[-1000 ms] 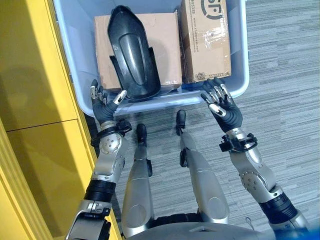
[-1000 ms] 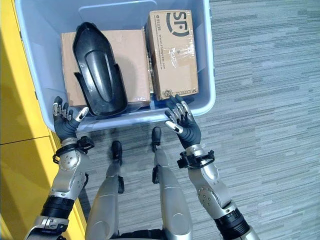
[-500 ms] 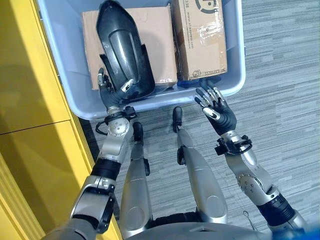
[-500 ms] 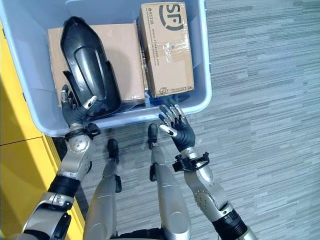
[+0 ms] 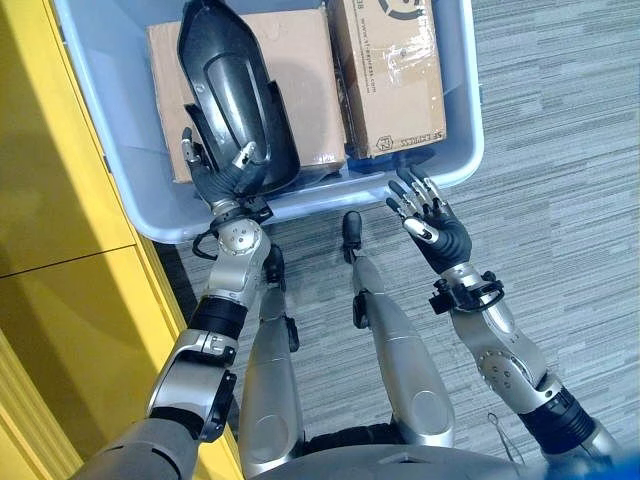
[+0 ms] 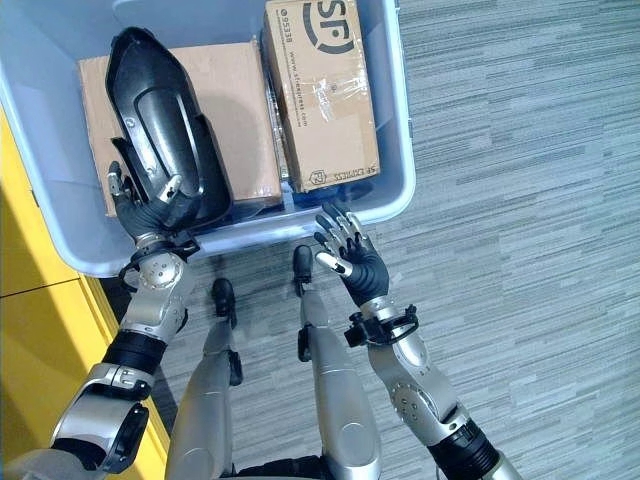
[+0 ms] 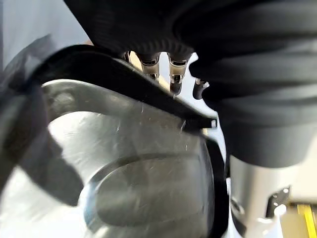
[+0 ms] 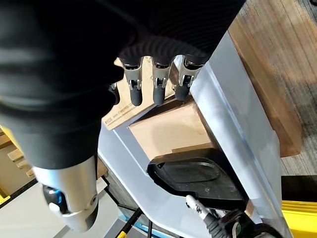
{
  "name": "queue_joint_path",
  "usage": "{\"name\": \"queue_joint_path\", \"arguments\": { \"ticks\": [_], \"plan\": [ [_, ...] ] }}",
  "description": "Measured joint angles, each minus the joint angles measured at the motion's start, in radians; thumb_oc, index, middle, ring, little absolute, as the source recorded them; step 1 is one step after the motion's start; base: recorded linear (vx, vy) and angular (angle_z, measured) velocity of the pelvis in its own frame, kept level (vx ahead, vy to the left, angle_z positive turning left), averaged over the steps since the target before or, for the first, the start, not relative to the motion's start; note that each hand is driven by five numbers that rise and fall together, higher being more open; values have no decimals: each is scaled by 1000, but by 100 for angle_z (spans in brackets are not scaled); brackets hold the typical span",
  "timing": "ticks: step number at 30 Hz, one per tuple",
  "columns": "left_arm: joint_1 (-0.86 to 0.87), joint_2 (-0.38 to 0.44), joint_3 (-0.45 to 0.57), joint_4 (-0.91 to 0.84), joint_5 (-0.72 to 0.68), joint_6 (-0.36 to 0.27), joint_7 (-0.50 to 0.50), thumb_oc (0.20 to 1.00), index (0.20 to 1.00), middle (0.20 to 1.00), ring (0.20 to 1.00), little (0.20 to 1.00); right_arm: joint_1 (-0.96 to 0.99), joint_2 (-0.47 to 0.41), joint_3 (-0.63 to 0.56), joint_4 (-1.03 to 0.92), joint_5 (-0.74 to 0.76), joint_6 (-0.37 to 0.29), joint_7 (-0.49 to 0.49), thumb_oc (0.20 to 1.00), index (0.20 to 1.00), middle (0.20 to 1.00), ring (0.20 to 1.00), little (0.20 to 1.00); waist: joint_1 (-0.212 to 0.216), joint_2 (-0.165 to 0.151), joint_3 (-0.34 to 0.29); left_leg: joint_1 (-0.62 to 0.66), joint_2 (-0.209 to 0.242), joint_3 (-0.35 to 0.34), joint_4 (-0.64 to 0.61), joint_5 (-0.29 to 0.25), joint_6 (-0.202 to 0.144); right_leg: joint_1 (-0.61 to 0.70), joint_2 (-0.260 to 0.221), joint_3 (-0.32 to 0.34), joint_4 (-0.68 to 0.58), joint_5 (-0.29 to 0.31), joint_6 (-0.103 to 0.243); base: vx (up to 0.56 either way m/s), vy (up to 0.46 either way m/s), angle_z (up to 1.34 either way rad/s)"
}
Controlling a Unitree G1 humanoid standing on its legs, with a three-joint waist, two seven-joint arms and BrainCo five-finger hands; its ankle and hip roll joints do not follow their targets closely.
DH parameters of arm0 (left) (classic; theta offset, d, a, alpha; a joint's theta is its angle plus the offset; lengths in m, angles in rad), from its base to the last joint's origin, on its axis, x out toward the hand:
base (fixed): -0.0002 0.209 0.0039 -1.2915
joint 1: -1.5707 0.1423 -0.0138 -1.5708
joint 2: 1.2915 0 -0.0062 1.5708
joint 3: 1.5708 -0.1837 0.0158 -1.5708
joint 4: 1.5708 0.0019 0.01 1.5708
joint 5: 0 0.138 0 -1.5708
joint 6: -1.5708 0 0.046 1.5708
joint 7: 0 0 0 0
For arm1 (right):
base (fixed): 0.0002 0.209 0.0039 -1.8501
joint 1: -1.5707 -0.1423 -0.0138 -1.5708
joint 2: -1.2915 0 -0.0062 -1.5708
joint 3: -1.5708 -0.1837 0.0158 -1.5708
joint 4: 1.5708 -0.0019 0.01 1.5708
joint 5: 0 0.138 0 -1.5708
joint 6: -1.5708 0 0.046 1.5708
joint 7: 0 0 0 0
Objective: Move parts from the plastic box to the shelf.
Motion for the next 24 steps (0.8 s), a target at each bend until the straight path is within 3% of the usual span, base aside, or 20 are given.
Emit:
{"name": "queue_joint_path", "arguments": {
  "ticks": [5, 7, 8, 9, 10, 12, 13, 15, 18, 19, 20, 21, 22, 24],
  "plan": [
    [-49, 43, 40, 65, -153, -35, 0, 1000, 1000, 1000, 1000, 1000, -1, -2, 20, -12, 8, 0, -19, 1000, 1000, 1000, 1000, 1000, 1, -1, 0, -27, 0, -1, 15, -3, -1, -18, -1, 1, 0, 7, 0, 4, -2, -1],
    [-50, 43, 38, 70, -154, -36, 0, 1000, 1000, 1000, 1000, 1000, -1, -2, 22, -23, 8, 0, -20, 1000, 1000, 1000, 1000, 1000, 1, -2, 0, -27, -1, -2, 15, -3, -1, -18, -2, 1, 0, 8, 1, 0, 0, 0],
    [-59, 45, 37, 83, -154, -35, 0, 479, 479, 479, 479, 479, -1, -3, 22, -33, 8, 0, -21, 1000, 1000, 1000, 1000, 1000, 2, -2, 0, -27, -2, -2, 15, -3, -1, -18, -3, 1, 0, 8, 1, 0, 0, 0],
    [-61, 48, 36, 98, -153, -35, 0, 235, 235, 235, 235, 235, -1, -3, 21, -35, 8, 0, -21, 1000, 1000, 1000, 1000, 1000, 1, -3, 0, -27, -2, -2, 15, -3, -1, -18, -3, 1, 0, 8, 1, 0, 0, 0],
    [-65, 50, 34, 106, -153, -34, 0, 200, 200, 200, 200, 200, -1, -3, 21, -35, 8, 0, -22, 1000, 1000, 1000, 1000, 1000, 1, -3, -1, -27, -2, -2, 16, -3, -1, -18, -3, 1, 1, 8, 1, 0, 0, 0],
    [-68, 57, 27, 113, -147, -29, 0, 200, 200, 200, 200, 200, -1, -3, 21, -35, 8, 0, -22, 1000, 1000, 1000, 1000, 1000, 2, -5, -2, -28, -2, -2, 18, -3, -1, -18, -3, 1, 1, 8, 2, 0, 0, 0],
    [-72, 60, 25, 113, -147, -22, 0, 416, 416, 416, 416, 416, -1, -5, 21, -35, 8, 0, -22, 1000, 1000, 1000, 1000, 1000, 2, -5, -2, -28, -3, -2, 19, -3, -1, -18, -3, 1, 1, 8, 3, 0, 0, 0],
    [-97, 88, 11, 128, -122, 18, 1, 200, 200, 200, 200, 200, -1, -18, 21, -35, 8, 0, -22, 1000, 1000, 1000, 1000, 1000, 1, -9, -4, -28, -3, -1, 21, -3, -1, -18, -3, 2, 1, 7, 5, 0, 0, 0],
    [-111, 119, -55, 133, -74, 75, -7, 200, 200, 200, 200, 200, -1, -29, 20, -35, 8, -1, -22, 1000, 1000, 1000, 1000, 1000, -4, -16, -7, -29, -4, 1, 22, -3, -1, -20, -3, 5, 1, 6, 6, 0, 0, 0],
    [-120, 118, -61, 134, -58, 84, -8, 272, 272, 272, 272, 272, -1, -28, 20, -35, 8, -1, -22, 1000, 1000, 1000, 1000, 1000, -8, -19, -7, -30, -4, 2, 22, -3, -1, -20, -3, 6, 1, 6, 6, 0, 0, 0],
    [-131, 118, -70, 134, -48, 93, -9, 476, 476, 476, 476, 476, -1, -28, 20, -35, 8, -1, -21, 1000, 1000, 1000, 1000, 1000, -13, -24, -6, -30, -4, 3, 22, -3, -1, -21, -3, 7, 1, 6, 6, 0, 0, 0],
    [-137, 118, -76, 133, -38, 95, -9, 937, 937, 937, 937, 937, -1, -28, 20, -35, 8, -1, -21, 1000, 1000, 1000, 1000, 1000, -18, -27, -6, -30, -4, 3, 22, -4, -1, -21, -3, 7, 1, 6, 6, 0, 0, 0],
    [-137, 118, -76, 133, -38, 95, -9, 1000, 1000, 1000, 1000, 1000, -1, -28, 20, -35, 8, -1, -21, 1000, 1000, 1000, 1000, 1000, -18, -27, -6, -30, -4, 3, 22, -4, -1, -21, -3, 7, 1, 6, 6, 0, 0, 0],
    [-145, 111, -90, 129, -10, 94, -9, 1000, 1000, 1000, 1000, 1000, -1, -28, 18, -35, 8, -1, -20, 1000, 1000, 1000, 1000, 1000, -30, -30, -7, -30, -4, 5, 22, -7, 1, -23, -3, 10, 1, 9, 3, 5, -1, -4]
  ]
}}
